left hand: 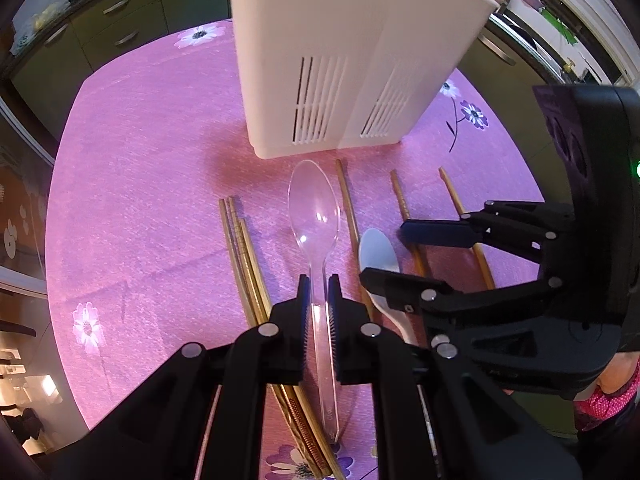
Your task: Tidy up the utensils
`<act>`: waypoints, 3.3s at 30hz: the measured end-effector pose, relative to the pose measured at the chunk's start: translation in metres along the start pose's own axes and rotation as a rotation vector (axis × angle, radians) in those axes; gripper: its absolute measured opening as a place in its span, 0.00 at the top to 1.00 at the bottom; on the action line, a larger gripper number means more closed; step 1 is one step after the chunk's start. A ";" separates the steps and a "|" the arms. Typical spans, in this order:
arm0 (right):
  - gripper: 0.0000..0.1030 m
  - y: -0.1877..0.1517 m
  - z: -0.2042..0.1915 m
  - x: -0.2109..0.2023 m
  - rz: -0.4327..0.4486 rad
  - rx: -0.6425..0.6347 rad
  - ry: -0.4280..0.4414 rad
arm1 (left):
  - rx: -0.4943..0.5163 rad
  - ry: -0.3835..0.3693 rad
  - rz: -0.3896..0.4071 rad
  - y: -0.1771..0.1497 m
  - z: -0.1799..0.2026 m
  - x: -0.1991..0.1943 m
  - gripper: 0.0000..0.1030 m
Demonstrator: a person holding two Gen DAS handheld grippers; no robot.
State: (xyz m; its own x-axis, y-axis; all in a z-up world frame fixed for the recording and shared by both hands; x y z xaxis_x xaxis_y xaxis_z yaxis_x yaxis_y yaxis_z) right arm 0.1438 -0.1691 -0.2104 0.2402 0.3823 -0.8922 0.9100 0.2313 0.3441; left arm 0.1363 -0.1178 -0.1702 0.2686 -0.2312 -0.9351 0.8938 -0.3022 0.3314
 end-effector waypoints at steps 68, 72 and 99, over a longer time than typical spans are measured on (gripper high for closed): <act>0.04 0.009 0.005 -0.082 0.360 -0.112 -0.461 | 0.026 0.004 0.027 0.005 0.006 -0.011 0.91; 0.04 0.009 0.012 -0.090 0.377 -0.061 -0.405 | 0.034 0.002 0.035 0.005 0.007 -0.013 0.91; 0.53 -0.040 -0.033 -0.029 -0.085 -0.018 -0.126 | 0.044 -0.023 0.087 0.002 0.001 -0.033 0.91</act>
State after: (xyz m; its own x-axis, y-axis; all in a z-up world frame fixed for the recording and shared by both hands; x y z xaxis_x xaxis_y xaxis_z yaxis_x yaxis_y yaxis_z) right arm 0.0888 -0.1597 -0.1882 0.2038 0.2457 -0.9477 0.9229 0.2748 0.2698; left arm 0.1286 -0.1120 -0.1385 0.3356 -0.2788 -0.8998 0.8508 -0.3203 0.4166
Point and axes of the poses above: each gripper's, at about its wrist camera, not at the fingertips, and x roughly the way its jaws point, z to its right, y to its top, the point moved 6 cm from there along x, roughly the way its jaws point
